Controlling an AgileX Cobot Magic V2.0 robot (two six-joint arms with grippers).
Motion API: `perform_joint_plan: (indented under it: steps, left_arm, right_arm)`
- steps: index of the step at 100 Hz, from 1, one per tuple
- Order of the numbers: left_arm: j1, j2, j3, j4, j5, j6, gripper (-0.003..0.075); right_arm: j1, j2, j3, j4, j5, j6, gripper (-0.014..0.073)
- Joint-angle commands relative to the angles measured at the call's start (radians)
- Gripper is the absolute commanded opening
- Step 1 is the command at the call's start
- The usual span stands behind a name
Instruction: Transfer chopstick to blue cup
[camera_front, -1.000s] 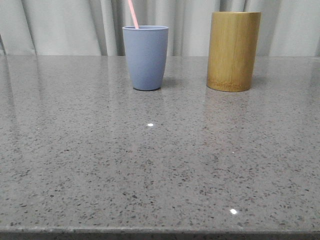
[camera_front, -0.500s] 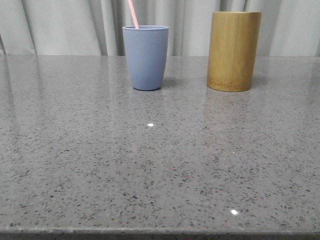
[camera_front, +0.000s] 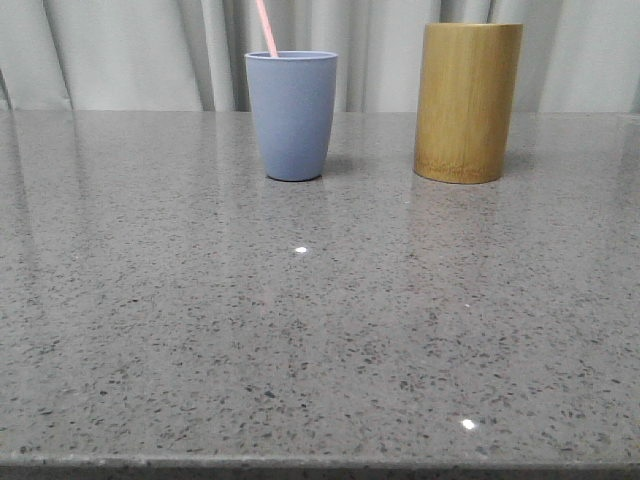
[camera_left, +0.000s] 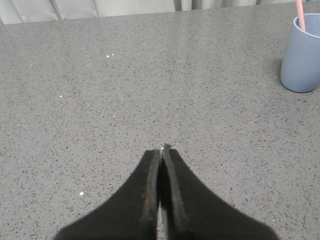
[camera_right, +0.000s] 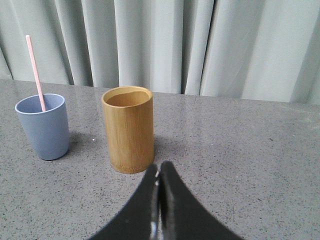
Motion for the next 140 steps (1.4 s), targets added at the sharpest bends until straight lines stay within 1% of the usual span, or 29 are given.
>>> perform_joint_plan:
  steps: [1, 36, 49, 56, 64, 75, 83, 89, 106, 123, 126, 130, 140]
  left_arm:
    - [-0.001, 0.004, -0.024, -0.006, -0.082, -0.010, -0.0019]
    - [-0.001, -0.010, -0.021, 0.007, -0.082, -0.010, -0.0019]
    - [-0.001, -0.035, 0.022, 0.007, -0.114, -0.010, -0.0019]
    - [-0.001, -0.057, 0.081, 0.007, -0.190, -0.010, -0.0019]
    - [0.003, -0.094, 0.160, 0.022, -0.325, -0.010, -0.0019]
    - [0.042, -0.162, 0.288, 0.026, -0.490, -0.010, -0.0019]
    - [0.066, -0.218, 0.380, 0.026, -0.572, -0.010, -0.0019]
    - [0.073, -0.252, 0.436, 0.026, -0.603, -0.010, -0.0019]
    - [0.075, -0.380, 0.579, -0.003, -0.615, -0.010, -0.0019]
    - [0.075, -0.517, 0.689, -0.026, -0.616, -0.010, -0.0019]
    - [0.075, -0.535, 0.695, -0.026, -0.612, -0.010, -0.0019]
    - [0.075, -0.565, 0.693, -0.026, -0.547, -0.010, -0.0019]
    - [0.079, -0.557, 0.693, -0.026, -0.547, -0.010, -0.0019]
  right_arm:
    - [-0.007, 0.003, -0.028, -0.009, -0.075, -0.010, -0.0102]
    - [-0.007, 0.003, -0.028, -0.009, -0.075, -0.010, -0.0102]
    - [-0.007, 0.003, -0.028, -0.009, -0.075, -0.010, -0.0102]
    - [-0.007, 0.003, -0.028, -0.009, -0.075, -0.010, -0.0102]
    - [-0.007, 0.003, -0.028, -0.009, -0.075, -0.010, -0.0102]
    - [-0.007, 0.003, -0.028, -0.009, -0.075, -0.010, -0.0102]
    - [-0.007, 0.003, -0.028, -0.009, -0.075, -0.010, -0.0102]
    - [-0.007, 0.003, -0.028, -0.009, -0.075, -0.010, -0.0102]
    - [-0.007, 0.003, -0.028, -0.009, -0.075, -0.010, -0.0102]
    - [-0.007, 0.003, -0.028, -0.009, -0.075, -0.010, -0.0102]
    - [-0.007, 0.003, -0.028, -0.009, -0.075, -0.010, -0.0102]
    - [-0.007, 0.003, -0.028, -0.009, -0.075, -0.010, -0.0102]
    - [-0.007, 0.005, -0.028, -0.009, -0.073, -0.010, -0.0102]
